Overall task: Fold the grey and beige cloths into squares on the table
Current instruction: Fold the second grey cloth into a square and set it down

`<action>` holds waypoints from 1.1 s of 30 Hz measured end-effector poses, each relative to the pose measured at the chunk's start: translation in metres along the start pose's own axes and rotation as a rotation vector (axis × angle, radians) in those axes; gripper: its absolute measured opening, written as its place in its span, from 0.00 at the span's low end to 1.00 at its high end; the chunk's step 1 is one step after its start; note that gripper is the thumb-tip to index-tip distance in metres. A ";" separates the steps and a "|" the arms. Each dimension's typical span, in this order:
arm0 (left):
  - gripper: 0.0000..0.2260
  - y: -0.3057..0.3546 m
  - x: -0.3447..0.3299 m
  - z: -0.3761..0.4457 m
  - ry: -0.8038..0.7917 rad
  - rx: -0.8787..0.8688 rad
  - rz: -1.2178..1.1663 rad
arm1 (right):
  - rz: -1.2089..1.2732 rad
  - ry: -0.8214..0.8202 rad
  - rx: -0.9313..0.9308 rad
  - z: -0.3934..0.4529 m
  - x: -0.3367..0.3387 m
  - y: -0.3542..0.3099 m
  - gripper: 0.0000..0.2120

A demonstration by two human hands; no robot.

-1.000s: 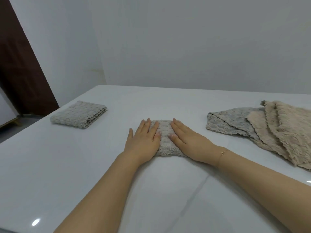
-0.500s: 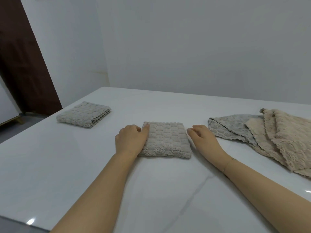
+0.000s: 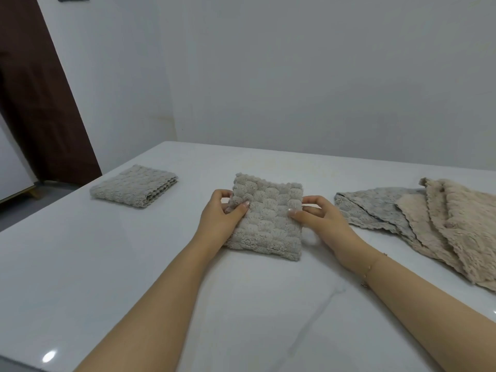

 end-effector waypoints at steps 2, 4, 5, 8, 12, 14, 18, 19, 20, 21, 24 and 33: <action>0.18 0.000 -0.003 0.007 0.018 -0.013 -0.035 | 0.082 0.010 -0.056 0.006 -0.003 -0.001 0.21; 0.19 0.000 -0.005 0.017 0.031 -0.006 -0.076 | 0.127 0.027 -0.076 0.017 -0.006 -0.002 0.22; 0.20 0.001 -0.006 0.023 0.036 0.004 -0.103 | 0.142 0.045 -0.076 0.024 -0.008 -0.002 0.22; 0.20 0.000 -0.008 0.042 0.036 0.012 -0.150 | 0.162 0.114 -0.043 0.048 -0.015 -0.001 0.22; 0.24 -0.006 -0.016 0.074 -0.012 0.041 -0.157 | 0.169 0.193 -0.003 0.082 -0.018 0.003 0.19; 0.27 -0.009 -0.021 0.091 -0.043 0.048 -0.154 | 0.198 0.228 0.011 0.101 -0.019 0.005 0.18; 0.30 -0.014 -0.032 0.122 -0.088 0.037 -0.152 | 0.179 0.332 0.051 0.144 -0.022 0.013 0.17; 0.31 -0.014 -0.035 0.129 -0.097 0.030 -0.148 | 0.178 0.362 0.058 0.155 -0.023 0.014 0.16; 0.31 -0.014 -0.038 0.136 -0.104 0.017 -0.136 | 0.180 0.393 0.063 0.165 -0.024 0.015 0.15; 0.32 -0.014 -0.041 0.143 -0.111 0.003 -0.123 | 0.183 0.426 0.070 0.175 -0.024 0.016 0.15; 0.32 -0.016 -0.051 0.164 -0.110 -0.034 -0.101 | 0.172 0.512 0.094 0.201 -0.024 0.017 0.12; 0.30 -0.025 -0.067 0.227 0.009 -0.084 -0.057 | 0.061 0.579 0.123 0.264 -0.028 0.024 0.11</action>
Point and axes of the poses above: each hand's wrist, its own z-axis towards the middle knuckle, its own x-axis out of the back of the hand, y = z × x, the point moved 5 cm from there along z, towards the middle knuckle, and after that the axes turned 8 degrees about y, right-handed, at the moved point
